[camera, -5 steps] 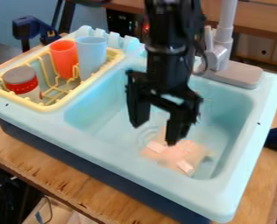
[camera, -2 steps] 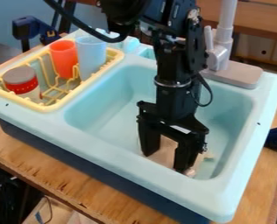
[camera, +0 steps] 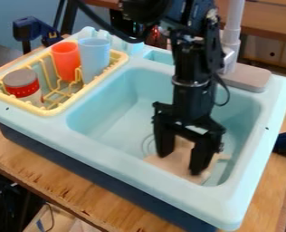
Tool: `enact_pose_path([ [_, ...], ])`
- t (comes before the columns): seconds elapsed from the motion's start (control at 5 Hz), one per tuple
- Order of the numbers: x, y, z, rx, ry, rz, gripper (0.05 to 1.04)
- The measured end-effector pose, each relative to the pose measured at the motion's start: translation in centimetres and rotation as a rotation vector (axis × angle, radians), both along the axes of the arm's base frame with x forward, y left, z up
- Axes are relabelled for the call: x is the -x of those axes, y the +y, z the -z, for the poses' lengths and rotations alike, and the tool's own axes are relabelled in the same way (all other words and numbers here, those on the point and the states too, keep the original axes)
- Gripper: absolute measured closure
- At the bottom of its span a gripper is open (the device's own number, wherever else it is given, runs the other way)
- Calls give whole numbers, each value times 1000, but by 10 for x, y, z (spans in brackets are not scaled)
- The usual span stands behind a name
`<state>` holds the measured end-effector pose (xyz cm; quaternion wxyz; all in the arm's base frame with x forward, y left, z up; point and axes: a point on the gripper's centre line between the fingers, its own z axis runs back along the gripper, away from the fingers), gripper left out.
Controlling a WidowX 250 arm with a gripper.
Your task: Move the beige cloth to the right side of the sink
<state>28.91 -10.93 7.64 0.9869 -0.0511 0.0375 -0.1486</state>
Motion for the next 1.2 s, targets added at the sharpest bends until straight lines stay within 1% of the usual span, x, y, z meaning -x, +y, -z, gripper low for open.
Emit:
enact_pose_path([
  [0.2,-19,-4,-2,7,-47,-2,82],
  [0.4,-43,-7,-8,-3,-115,27,82],
  [0.6,-43,-6,-9,-5,-119,27,82],
  [0.8,-45,-5,-16,1,-147,27,82],
  [1.0,-44,2,-37,-17,-224,11,82],
  [1.2,-32,11,-62,-28,-275,-20,82],
])
